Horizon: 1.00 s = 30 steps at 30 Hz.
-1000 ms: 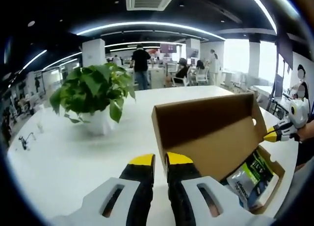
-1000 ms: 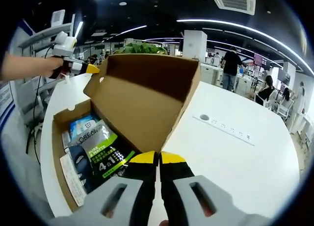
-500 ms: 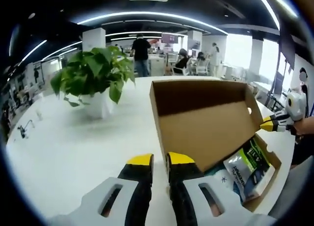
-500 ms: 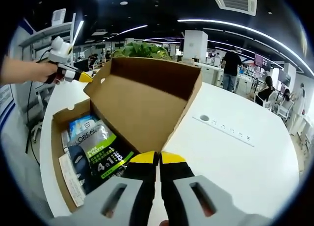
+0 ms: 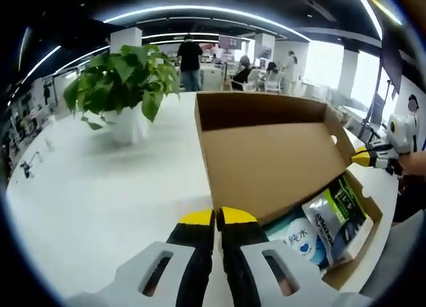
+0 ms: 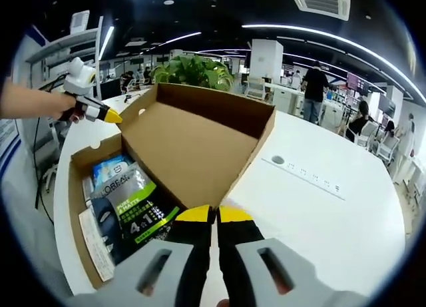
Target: Operate the shoe box by opening the lid, removing the specified soft item, and placing it in the target area until the item is outside and the box remains undamaged.
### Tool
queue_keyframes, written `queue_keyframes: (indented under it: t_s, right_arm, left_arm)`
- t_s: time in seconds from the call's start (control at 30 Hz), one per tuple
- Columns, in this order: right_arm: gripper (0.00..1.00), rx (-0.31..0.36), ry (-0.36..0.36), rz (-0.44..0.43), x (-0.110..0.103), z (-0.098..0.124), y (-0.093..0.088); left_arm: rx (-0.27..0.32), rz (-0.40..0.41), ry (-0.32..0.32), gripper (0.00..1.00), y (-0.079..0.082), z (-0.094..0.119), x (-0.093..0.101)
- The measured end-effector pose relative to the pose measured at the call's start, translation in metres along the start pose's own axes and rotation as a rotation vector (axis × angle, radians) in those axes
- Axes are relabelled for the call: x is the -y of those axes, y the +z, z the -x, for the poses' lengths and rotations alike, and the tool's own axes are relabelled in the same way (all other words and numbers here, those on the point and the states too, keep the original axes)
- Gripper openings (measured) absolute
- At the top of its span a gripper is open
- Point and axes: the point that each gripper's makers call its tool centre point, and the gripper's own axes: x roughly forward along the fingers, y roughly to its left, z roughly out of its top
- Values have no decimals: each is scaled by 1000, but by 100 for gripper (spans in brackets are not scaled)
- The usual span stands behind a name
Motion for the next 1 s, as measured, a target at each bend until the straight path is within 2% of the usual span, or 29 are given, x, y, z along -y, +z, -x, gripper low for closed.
queue_keyframes:
  t_s: [0.73, 1.0]
  right_arm:
    - [2, -17, 0, -5, 6, -9, -2]
    - [2, -20, -9, -32, 9, -14, -2]
  left_arm:
    - [-16, -9, 14, 0, 2, -10, -3]
    - [-24, -3, 21, 0, 1, -14, -3]
